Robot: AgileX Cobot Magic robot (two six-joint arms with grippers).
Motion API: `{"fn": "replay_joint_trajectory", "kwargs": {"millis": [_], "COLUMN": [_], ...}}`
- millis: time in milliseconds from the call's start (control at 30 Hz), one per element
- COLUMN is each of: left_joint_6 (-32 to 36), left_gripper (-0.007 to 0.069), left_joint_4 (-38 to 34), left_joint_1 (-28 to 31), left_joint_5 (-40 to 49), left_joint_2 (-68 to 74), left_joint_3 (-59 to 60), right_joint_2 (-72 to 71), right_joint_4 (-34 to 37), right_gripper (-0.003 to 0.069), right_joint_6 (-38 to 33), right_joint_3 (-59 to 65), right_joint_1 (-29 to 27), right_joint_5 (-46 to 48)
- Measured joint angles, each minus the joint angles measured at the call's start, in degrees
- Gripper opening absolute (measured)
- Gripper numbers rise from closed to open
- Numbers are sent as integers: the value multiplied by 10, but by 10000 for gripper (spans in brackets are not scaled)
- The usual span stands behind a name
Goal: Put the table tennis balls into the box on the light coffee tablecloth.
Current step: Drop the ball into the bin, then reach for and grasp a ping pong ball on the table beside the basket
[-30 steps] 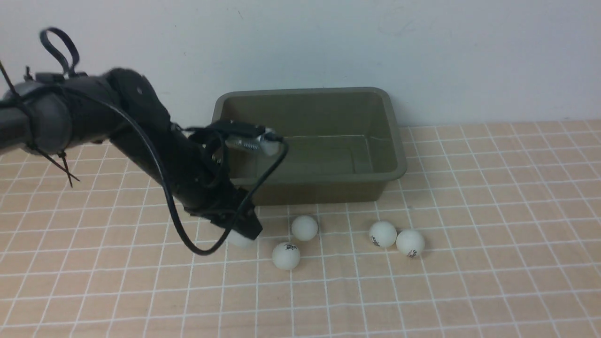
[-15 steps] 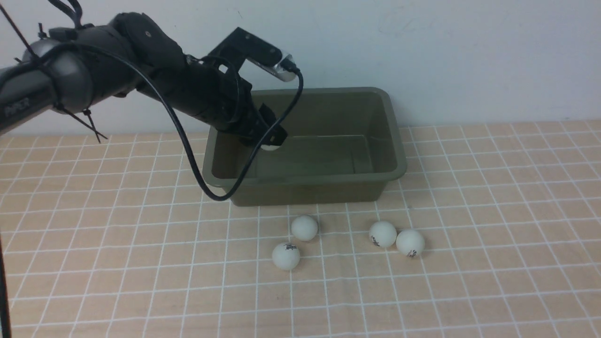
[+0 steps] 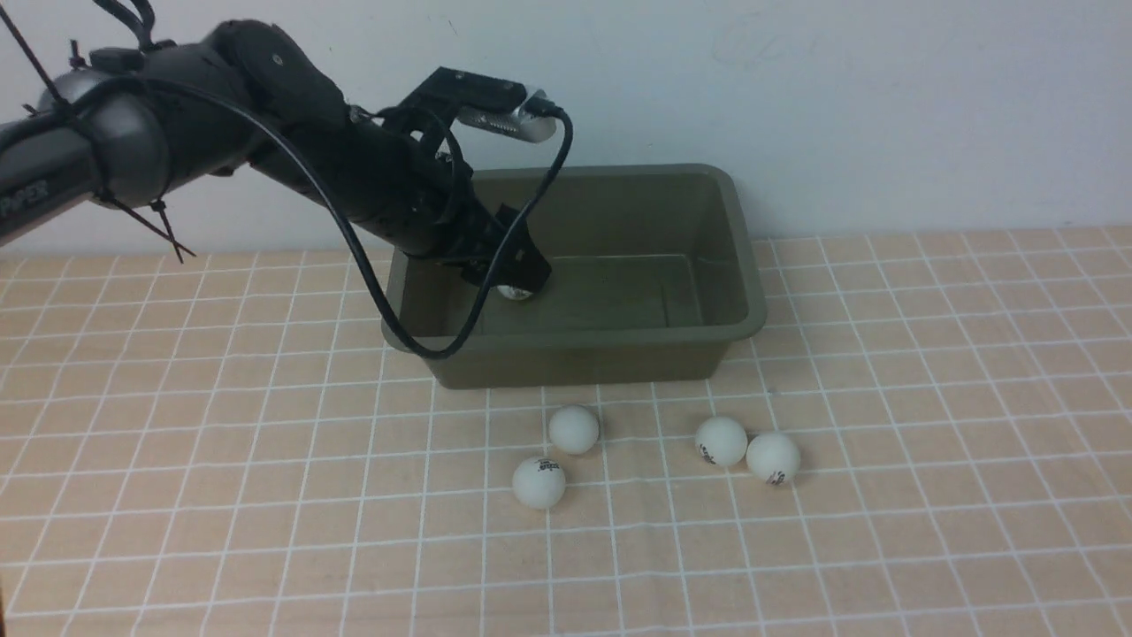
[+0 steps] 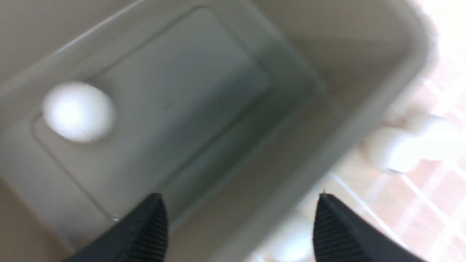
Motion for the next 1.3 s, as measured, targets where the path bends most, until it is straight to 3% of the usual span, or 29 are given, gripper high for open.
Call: {"fn": "replay_joint_trajectory", "kwargs": {"millis": [200, 333, 500, 800, 900, 1100, 1300], "left_joint_6": [-38, -61, -86, -181, -190, -215, -243], "left_gripper": [240, 78, -50, -69, -69, -69, -69], "left_joint_4": [1, 5, 17, 92, 97, 103, 124], "left_joint_1": [0, 0, 0, -13, -51, -128, -150], "left_joint_5": [72, 178, 200, 198, 184, -25, -142], "left_joint_2": [-78, -112, -114, -156, -202, -219, -177], "left_joint_3": [-1, -1, 10, 163, 251, 318, 319], "right_joint_2": [0, 0, 0, 0, 0, 0, 0], "right_joint_4": [0, 0, -1, -2, -2, -2, -2], "right_gripper": [-15, -15, -15, -15, -15, -15, -15], "right_joint_6": [-4, -6, -6, -6, -6, -6, -6], "right_joint_3": [0, 0, 0, 0, 0, 0, 0], "right_joint_1": [0, 0, 0, 0, 0, 0, 0], "right_joint_5": [7, 8, 9, 9, 9, 9, 9]}}
